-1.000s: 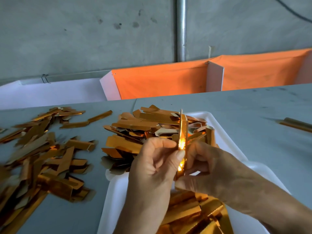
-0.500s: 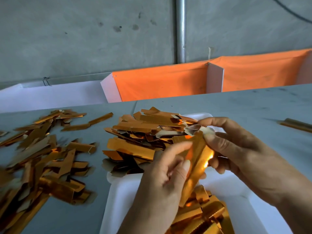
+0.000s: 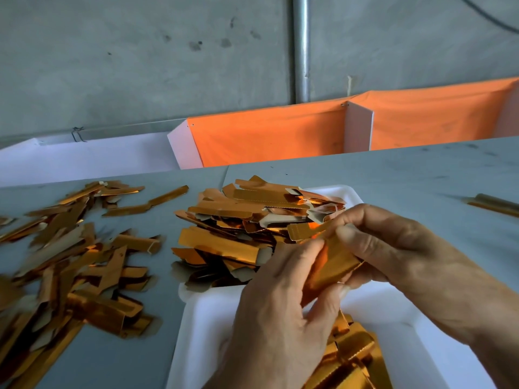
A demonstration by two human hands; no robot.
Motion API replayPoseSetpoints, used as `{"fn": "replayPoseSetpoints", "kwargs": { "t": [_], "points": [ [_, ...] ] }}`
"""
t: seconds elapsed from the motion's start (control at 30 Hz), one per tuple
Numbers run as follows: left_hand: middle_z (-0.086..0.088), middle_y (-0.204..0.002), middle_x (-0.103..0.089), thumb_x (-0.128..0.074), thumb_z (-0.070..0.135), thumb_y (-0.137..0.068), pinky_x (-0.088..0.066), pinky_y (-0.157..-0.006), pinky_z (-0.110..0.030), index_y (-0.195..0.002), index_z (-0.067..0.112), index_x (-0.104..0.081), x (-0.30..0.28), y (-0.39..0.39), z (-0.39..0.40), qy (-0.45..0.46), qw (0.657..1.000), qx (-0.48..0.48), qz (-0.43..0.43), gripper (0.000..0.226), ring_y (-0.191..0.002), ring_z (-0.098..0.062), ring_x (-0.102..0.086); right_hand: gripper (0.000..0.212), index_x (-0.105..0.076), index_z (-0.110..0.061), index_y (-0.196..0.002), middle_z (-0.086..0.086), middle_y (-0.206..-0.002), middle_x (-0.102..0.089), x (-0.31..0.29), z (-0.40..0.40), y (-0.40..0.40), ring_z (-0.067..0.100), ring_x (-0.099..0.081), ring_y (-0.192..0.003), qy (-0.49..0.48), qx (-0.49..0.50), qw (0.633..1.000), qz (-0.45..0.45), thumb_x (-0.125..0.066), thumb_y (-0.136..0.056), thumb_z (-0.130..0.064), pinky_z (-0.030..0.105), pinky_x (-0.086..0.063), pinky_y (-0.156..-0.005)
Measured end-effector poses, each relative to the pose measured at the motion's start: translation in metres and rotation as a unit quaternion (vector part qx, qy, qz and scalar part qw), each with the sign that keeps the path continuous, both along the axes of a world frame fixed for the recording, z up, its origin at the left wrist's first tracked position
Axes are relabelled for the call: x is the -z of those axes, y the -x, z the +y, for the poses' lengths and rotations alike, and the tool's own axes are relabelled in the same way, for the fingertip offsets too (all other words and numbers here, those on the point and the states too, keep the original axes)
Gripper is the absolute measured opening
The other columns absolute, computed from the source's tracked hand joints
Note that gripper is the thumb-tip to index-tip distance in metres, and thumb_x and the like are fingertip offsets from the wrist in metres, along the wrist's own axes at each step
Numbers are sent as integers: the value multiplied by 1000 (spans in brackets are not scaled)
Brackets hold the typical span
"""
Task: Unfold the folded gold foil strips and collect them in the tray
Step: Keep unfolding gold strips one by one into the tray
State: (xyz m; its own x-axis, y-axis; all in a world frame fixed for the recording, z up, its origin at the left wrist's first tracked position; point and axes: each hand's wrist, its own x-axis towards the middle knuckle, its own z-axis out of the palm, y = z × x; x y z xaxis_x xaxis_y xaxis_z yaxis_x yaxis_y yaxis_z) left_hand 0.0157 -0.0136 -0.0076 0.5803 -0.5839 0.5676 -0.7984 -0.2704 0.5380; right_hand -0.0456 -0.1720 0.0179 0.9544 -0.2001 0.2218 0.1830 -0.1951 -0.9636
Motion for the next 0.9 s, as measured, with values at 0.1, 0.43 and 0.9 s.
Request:
{"fn": "replayPoseSetpoints", "kwargs": {
  "t": [0.1, 0.43, 0.9],
  "points": [
    [29, -107, -54, -49, 58, -78, -45, -81, -7, -123, 41, -52, -2, 0, 0, 20, 1000, -4, 12, 48, -102, 8, -52, 24, -71, -21, -88, 6, -81, -71, -2, -1, 1, 19, -69, -74, -16, -20, 1000, -3, -57, -80, -39, 22, -54, -66],
    [23, -114, -56, -47, 43, -93, -46, -80, -10, -133, 34, -49, -4, -4, 4, 24, 997, 73, -1, 41, -104, 5, -55, 20, -69, -15, -87, 6, -80, -71, -10, -1, 4, 23, -69, -68, -37, -16, 999, 1, -61, -86, -34, 23, -55, -62],
    [14, -109, -38, -30, 42, -95, -43, -68, -10, -147, 19, -26, -4, -5, -2, -32, 992, 85, -87, 57, -86, -1, -47, 29, -70, -17, -76, 4, -72, -64, -6, -3, 5, 12, -58, -60, -133, -25, 990, 27, -68, -78, -46, 18, -48, -54]
  ]
}}
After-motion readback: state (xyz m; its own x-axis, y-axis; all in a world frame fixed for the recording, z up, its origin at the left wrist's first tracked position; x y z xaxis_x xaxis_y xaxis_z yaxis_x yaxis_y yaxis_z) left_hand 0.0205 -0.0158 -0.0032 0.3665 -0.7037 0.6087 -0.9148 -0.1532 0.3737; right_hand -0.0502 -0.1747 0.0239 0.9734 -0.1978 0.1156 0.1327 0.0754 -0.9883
